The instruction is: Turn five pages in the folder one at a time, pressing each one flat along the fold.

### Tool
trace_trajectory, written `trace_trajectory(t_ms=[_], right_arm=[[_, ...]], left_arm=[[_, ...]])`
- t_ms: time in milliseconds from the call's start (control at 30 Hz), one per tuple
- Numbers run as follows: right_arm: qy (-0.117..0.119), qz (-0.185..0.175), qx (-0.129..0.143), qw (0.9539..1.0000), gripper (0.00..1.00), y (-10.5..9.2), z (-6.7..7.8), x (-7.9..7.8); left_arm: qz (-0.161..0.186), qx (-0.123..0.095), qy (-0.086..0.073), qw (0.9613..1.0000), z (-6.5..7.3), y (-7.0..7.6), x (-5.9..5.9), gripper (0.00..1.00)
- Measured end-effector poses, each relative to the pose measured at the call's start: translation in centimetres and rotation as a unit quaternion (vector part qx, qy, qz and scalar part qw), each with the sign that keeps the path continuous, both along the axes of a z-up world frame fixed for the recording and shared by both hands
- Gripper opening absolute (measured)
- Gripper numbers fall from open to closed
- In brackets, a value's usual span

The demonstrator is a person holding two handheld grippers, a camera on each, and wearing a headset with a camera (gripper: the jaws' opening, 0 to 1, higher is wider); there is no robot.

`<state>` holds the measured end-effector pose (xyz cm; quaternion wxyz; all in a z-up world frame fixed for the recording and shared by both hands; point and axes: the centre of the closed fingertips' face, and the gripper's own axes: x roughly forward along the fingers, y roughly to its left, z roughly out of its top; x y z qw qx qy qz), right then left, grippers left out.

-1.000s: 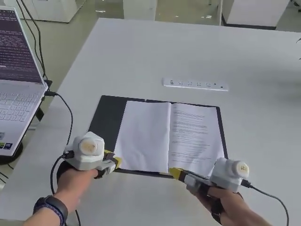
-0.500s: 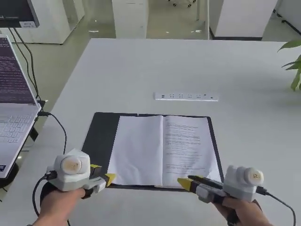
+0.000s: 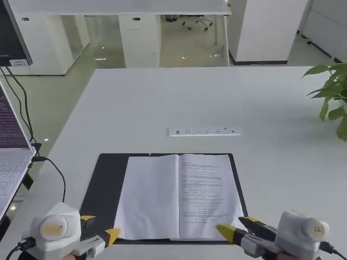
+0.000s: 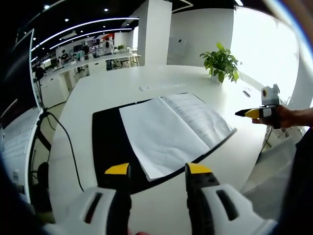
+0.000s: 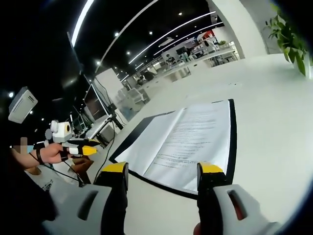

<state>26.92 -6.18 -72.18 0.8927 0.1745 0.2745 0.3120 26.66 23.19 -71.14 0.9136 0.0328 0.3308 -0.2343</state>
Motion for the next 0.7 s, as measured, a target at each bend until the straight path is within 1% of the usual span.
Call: trace_trajectory(t_ms=[100, 200, 233, 333, 367, 400, 500, 633, 700], right_arm=[[-0.009, -0.004, -0.019, 0.9998, 0.58, -0.8, 0.8, -0.4], [-0.014, -0.011, -0.033, 0.9993, 0.61, -1.5, 1.0, -0.5], [-0.017, -0.012, -0.037, 0.9991, 0.62, -1.6, 1.3, -0.7], [-0.024, -0.014, -0.053, 0.9982, 0.64, -2.2, 1.6, -1.1], [-0.028, -0.014, -0.059, 0.9978, 0.65, -2.4, 1.8, -1.2], [-0.030, -0.015, -0.062, 0.9975, 0.66, -2.6, 1.9, -1.3], [-0.035, -0.022, -0.066, 0.9970, 0.67, -3.2, 2.5, -1.6], [-0.040, -0.036, -0.063, 0.9966, 0.69, -4.0, 3.1, -1.8], [-0.040, -0.040, -0.065, 0.9963, 0.69, -4.3, 3.1, -2.1]], left_arm=[[-0.002, -0.001, -0.010, 0.9999, 0.9, -0.2, -0.1, 0.47], [-0.001, -0.001, -0.016, 0.9999, 1.4, -0.3, -0.2, 0.50], [-0.003, -0.002, -0.020, 0.9998, 1.7, -0.5, -0.3, 0.51], [-0.001, -0.011, -0.028, 0.9996, 2.4, -0.7, -0.3, 0.57], [0.000, -0.017, -0.032, 0.9993, 2.7, -0.9, -0.4, 0.57], [0.000, -0.019, -0.034, 0.9992, 2.9, -1.1, -0.4, 0.58], [-0.009, -0.020, -0.036, 0.9991, 3.1, -1.7, -0.6, 0.62], [-0.013, -0.032, -0.036, 0.9987, 3.3, -2.3, -0.8, 0.70], [-0.013, -0.036, -0.037, 0.9986, 3.4, -2.5, -0.9, 0.71]])
